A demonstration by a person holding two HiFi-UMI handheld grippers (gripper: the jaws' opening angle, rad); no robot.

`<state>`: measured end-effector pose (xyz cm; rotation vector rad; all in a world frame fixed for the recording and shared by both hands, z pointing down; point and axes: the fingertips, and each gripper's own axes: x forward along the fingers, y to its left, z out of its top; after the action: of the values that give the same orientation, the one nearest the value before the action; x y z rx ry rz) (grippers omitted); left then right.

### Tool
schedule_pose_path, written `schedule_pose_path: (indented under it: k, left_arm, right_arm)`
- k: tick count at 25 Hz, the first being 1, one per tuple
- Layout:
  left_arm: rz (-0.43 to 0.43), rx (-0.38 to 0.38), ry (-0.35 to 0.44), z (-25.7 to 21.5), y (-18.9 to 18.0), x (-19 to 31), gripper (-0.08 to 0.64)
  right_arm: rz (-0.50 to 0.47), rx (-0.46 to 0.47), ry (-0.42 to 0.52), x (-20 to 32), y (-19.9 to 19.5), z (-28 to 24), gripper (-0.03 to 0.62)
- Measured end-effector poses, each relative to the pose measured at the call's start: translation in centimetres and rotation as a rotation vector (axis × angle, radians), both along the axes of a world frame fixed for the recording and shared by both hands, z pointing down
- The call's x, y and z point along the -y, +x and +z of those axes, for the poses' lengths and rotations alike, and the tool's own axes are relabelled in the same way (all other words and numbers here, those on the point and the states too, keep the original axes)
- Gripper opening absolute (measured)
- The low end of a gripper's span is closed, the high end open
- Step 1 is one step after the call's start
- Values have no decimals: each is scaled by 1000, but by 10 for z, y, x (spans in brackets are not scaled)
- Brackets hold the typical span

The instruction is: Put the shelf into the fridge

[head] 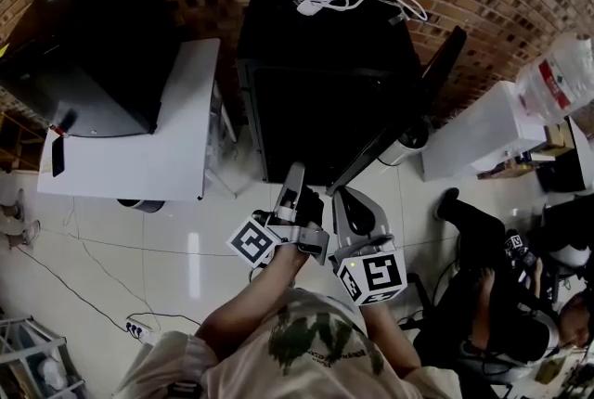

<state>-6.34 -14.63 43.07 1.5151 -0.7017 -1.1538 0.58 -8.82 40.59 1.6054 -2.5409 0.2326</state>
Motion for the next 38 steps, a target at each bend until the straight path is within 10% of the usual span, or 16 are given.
schedule_pose_path:
  k: [18,38]
  left_arm:
    - [-45,58,11,-15,57,-157,0]
    - [-48,65,2,-28,19,-239,0]
  right_arm:
    - [-32,46,54,-152,63,-10,0]
    - [-57,68,65,-220,24,-21,0]
